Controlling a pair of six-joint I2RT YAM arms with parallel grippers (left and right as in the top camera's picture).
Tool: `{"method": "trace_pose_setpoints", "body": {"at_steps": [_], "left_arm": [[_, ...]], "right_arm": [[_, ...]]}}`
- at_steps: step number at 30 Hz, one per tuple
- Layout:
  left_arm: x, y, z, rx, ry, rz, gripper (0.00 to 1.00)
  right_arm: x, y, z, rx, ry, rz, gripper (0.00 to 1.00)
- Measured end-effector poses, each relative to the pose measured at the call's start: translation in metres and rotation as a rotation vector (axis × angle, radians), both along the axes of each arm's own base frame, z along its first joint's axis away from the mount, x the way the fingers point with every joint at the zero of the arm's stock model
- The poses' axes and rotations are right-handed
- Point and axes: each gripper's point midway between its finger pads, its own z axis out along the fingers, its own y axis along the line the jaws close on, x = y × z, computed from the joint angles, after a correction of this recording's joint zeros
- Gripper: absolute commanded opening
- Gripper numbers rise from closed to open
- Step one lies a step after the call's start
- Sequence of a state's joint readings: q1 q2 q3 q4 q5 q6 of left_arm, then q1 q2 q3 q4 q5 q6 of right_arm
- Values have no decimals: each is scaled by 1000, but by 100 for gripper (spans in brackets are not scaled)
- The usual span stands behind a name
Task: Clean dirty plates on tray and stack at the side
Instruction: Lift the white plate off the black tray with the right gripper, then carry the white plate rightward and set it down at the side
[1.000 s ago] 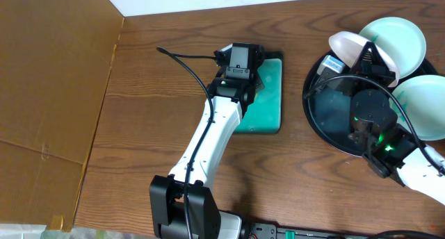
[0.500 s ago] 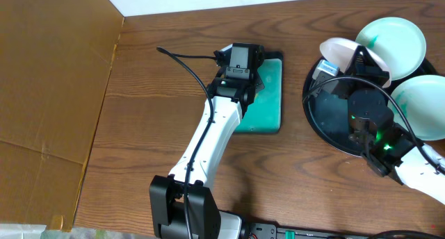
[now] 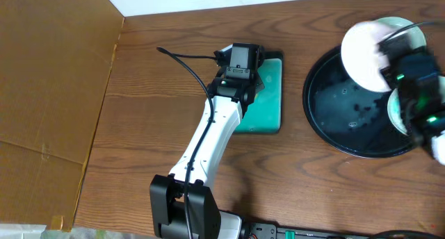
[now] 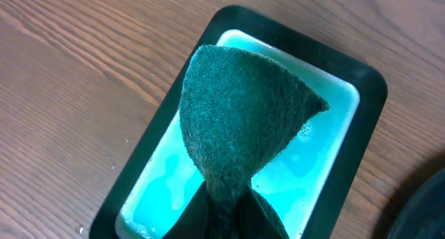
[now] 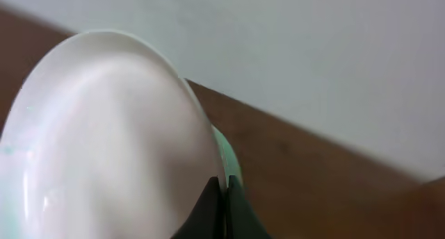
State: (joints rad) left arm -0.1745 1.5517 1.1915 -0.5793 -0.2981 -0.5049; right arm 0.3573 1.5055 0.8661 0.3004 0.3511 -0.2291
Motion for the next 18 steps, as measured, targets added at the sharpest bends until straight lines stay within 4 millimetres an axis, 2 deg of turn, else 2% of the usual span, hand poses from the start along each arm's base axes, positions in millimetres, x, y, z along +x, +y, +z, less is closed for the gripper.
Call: {"method": "trace_pose_setpoints", "body": {"at_steps": [2,4,5,6,7,10,11,15,18], "left_arm": [[0,0,0,0,0,0,7],[0,0,0,0,0,0,7],[0,0,0,0,0,0,7],[0,0,0,-1,0,1,7],[0,0,0,-3,-2,4,7],[0,0,0,-9,-4,12,7],[0,0,0,-11,-5,14,7],[0,-1,0,-14,-5,13,7],[0,-1,0,-14,-5,13,7]], "right_arm": [[8,-20,-1,192,11,-22,1],[15,-51,-2,377,22,-68,1],[17,-76,-3,473,23,-115,1],[18,-88,-3,511,24,-137,1],[18,-109,-5,564,21,-182,1],[12,-180,-12,701,-5,-348,1],[9,-202,-17,740,-11,-405,1],[-4,-262,-49,857,-6,-588,1],[-12,-288,-81,924,20,-698,1]]}}
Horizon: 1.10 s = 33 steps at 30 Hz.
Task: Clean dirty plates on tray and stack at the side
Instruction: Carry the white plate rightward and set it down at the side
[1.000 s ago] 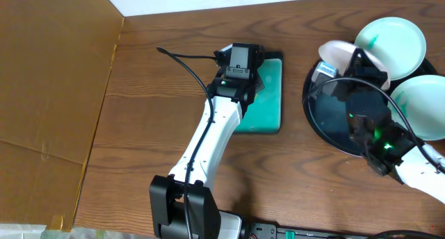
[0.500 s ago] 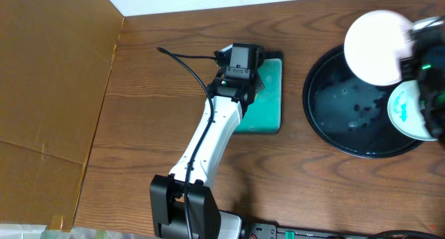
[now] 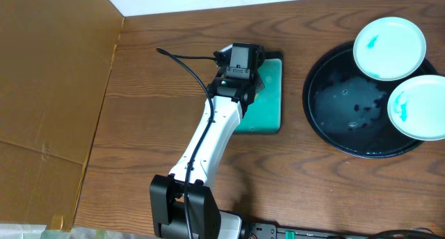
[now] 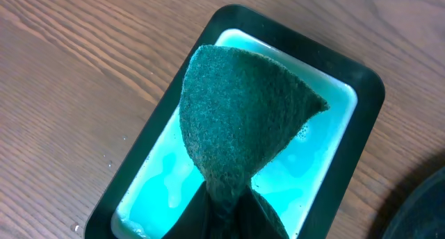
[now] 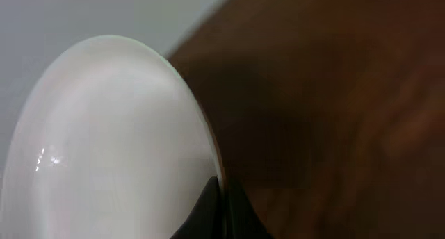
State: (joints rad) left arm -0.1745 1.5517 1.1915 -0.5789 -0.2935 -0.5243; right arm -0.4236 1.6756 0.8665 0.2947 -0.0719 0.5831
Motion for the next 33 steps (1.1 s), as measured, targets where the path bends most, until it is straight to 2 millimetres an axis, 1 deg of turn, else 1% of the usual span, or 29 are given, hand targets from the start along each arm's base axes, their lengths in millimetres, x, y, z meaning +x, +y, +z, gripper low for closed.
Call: {"method": "trace_pose_setpoints", "body": {"at_steps": [5,7,10,11,12,13,15,17,20,21,22,25,26,28,30,31,32,33], "left_arm": [[0,0,0,0,-2,0,7],[0,0,0,0,-2,1,7],[0,0,0,-1,-3,2,7],[1,0,0,-2,-3,2,7],[1,0,0,-2,-4,2,7],[1,0,1,-2,-5,2,7],[1,0,1,-2,-7,2,7],[1,0,1,-2,-8,2,7],[1,0,1,-2,-8,2,7],[1,0,1,-3,-8,2,7],[1,0,1,-3,-8,2,7],[1,0,1,-2,-8,2,7],[1,0,1,-3,-8,2,7],[1,0,1,-3,-8,2,7],[2,0,1,-2,-8,2,7],[1,0,1,-3,-8,2,7],[1,0,1,-2,-8,2,7],[1,0,1,-3,-8,2,7]], "right_arm": [[-9,-20,-55,76,88,-97,1],[-13,-25,-72,82,124,-129,1],[-18,-30,-86,82,159,-166,1],[-19,-31,-89,79,166,-173,4],[-20,-32,-90,77,169,-180,15],[-20,-32,-90,76,170,-184,35],[-20,-33,-90,66,173,-178,59],[-20,-32,-90,53,178,-160,61],[-20,-28,-87,55,185,-135,55],[-20,-26,-82,53,180,-124,51],[-18,-25,-74,45,165,-110,50],[-10,-19,-30,3,78,-51,50],[-5,-15,-6,-26,32,-22,51],[4,-6,35,-86,-48,32,50],[13,9,69,-148,-114,93,52],[19,22,84,-184,-140,136,53],[23,34,90,-203,-148,170,56],[28,50,92,-220,-142,217,59]]}}
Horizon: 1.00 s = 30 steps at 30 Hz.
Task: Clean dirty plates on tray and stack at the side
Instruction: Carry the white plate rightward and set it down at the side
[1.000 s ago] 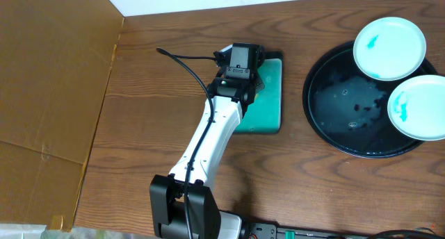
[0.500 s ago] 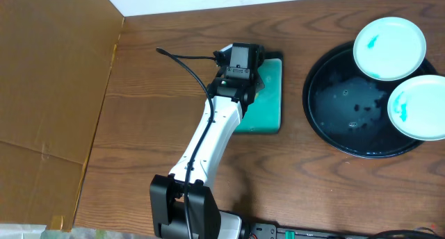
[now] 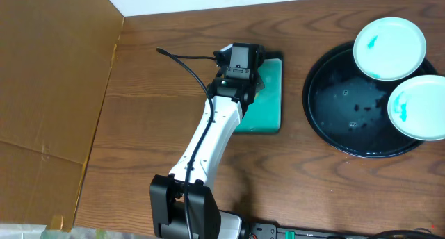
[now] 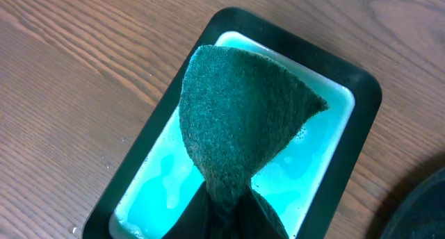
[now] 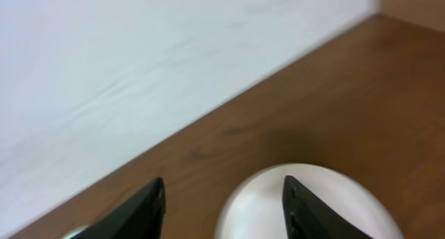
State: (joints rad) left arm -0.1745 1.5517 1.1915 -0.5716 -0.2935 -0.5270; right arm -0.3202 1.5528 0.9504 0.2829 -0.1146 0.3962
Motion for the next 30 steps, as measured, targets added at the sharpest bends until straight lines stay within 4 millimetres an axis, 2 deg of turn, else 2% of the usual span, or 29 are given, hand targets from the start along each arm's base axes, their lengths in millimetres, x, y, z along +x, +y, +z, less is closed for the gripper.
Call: {"method": "trace_pose_setpoints", "body": {"at_steps": [1,4,6,9,14,17,19,23,26,30], "left_arm": [[0,0,0,0,0,0,7],[0,0,0,0,0,0,7],[0,0,0,-2,0,-1,7],[0,0,0,-3,1,-2,8],[0,-5,-1,-26,3,-15,7],[0,-6,-2,-32,5,-19,7],[0,-7,-2,-37,6,-23,7],[0,-8,-2,-44,7,-27,7],[0,-8,-2,-44,7,-27,7],[0,-8,-2,-44,7,-27,7]], "right_arm": [[4,19,-4,-19,32,50,64],[9,67,-32,-70,174,177,72],[9,96,-56,-116,331,266,72],[17,123,-68,-184,489,379,69],[44,130,-49,-275,570,458,72],[65,131,-44,-312,543,482,80],[73,135,-59,-313,553,509,80],[77,143,-114,-276,630,575,70],[77,147,-150,-249,677,605,70],[82,149,-172,-238,684,621,70]]}}
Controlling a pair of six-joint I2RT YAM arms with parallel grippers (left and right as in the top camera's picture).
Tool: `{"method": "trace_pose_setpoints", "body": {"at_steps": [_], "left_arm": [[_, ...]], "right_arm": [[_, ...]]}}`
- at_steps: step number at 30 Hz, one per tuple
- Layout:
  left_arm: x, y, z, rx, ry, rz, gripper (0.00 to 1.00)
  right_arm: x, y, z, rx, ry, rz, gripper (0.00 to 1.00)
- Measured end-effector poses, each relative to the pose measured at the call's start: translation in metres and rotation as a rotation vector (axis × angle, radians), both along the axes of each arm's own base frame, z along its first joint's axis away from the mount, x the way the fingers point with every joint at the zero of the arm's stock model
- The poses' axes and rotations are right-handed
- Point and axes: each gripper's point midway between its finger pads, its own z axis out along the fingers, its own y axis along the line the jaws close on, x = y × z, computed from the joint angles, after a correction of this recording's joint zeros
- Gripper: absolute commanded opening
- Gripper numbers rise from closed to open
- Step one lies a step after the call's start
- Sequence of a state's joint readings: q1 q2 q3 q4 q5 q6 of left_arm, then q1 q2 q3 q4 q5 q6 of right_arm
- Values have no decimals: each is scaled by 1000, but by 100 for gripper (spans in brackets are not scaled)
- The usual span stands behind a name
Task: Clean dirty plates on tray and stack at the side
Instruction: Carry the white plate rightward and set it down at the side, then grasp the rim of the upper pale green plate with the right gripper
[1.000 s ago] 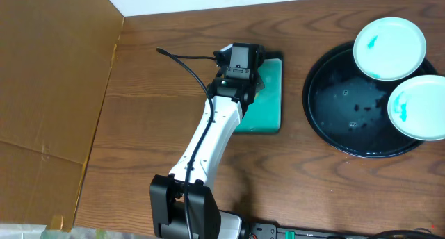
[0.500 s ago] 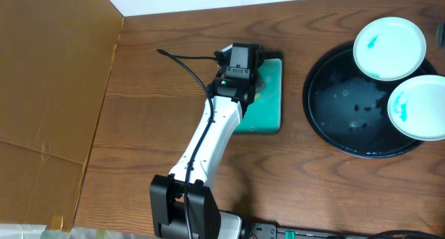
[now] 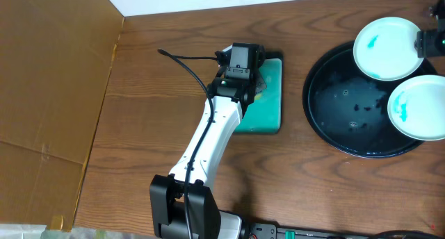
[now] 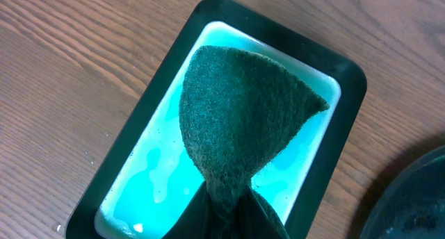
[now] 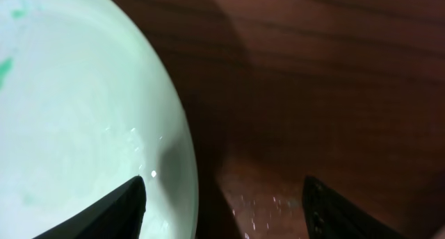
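A black round tray (image 3: 341, 107) holds two white plates smeared with teal: a far plate (image 3: 389, 39) and a near plate (image 3: 417, 112). My right gripper (image 3: 431, 42) is at the far plate's right rim. In the right wrist view it (image 5: 224, 180) stands open, with the plate's (image 5: 69, 114) rim lying between its fingers. My left gripper (image 3: 243, 71) is shut on a dark green sponge (image 4: 243, 121), holding it above a basin (image 4: 351, 93) of teal liquid. No stack of clean plates is in view.
A brown cardboard sheet (image 3: 55, 93) covers the table's left side. The left arm (image 3: 208, 142) runs from the front edge up to the basin. A black cable (image 3: 184, 58) lies behind the basin. A white wall borders the far edge.
My right gripper was open over a white plate lying off to the side, out of the overhead view. Now it is open at the far plate's rim on the tray. The left wrist view shows slightly more of the basin.
My right gripper was shut on a white plate above the tray. Then it held that plate outside the overhead view. Then it was open with the plate lying below it, and now it is back at the tray. The left gripper kept holding the sponge over the basin throughout.
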State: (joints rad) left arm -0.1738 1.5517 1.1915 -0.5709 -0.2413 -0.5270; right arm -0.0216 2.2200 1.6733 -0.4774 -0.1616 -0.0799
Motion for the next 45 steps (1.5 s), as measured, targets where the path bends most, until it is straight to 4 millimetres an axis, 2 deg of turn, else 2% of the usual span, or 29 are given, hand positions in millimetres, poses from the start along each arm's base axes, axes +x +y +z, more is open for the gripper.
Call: {"method": "trace_pose_setpoints", "body": {"at_steps": [2,3,7,11,14,16,20,22,31,38,41,45], "left_arm": [[0,0,0,0,0,0,7],[0,0,0,0,0,0,7],[0,0,0,0,0,0,7],[0,0,0,0,0,0,8],[0,0,0,0,0,0,7],[0,0,0,0,0,0,7],[0,0,0,-1,0,0,7],[0,0,0,-1,0,0,7],[0,0,0,-1,0,0,7],[3,-7,0,-34,-10,-20,7],[9,-17,3,-85,-35,-52,7],[16,-33,7,-149,-62,-99,7]], "right_arm": [[3,1,-1,6,-10,5,66],[5,2,0,11,-18,9,60],[7,7,2,29,-34,32,24],[7,9,2,42,-34,35,19],[7,10,2,46,-35,39,24],[7,10,3,49,-35,41,24],[4,11,-1,55,-24,40,13],[1,11,-5,59,-12,35,1],[-2,24,-4,132,-7,56,1],[-13,70,5,314,30,135,1],[-27,90,12,375,75,171,1],[-47,106,15,394,151,191,1]]}}
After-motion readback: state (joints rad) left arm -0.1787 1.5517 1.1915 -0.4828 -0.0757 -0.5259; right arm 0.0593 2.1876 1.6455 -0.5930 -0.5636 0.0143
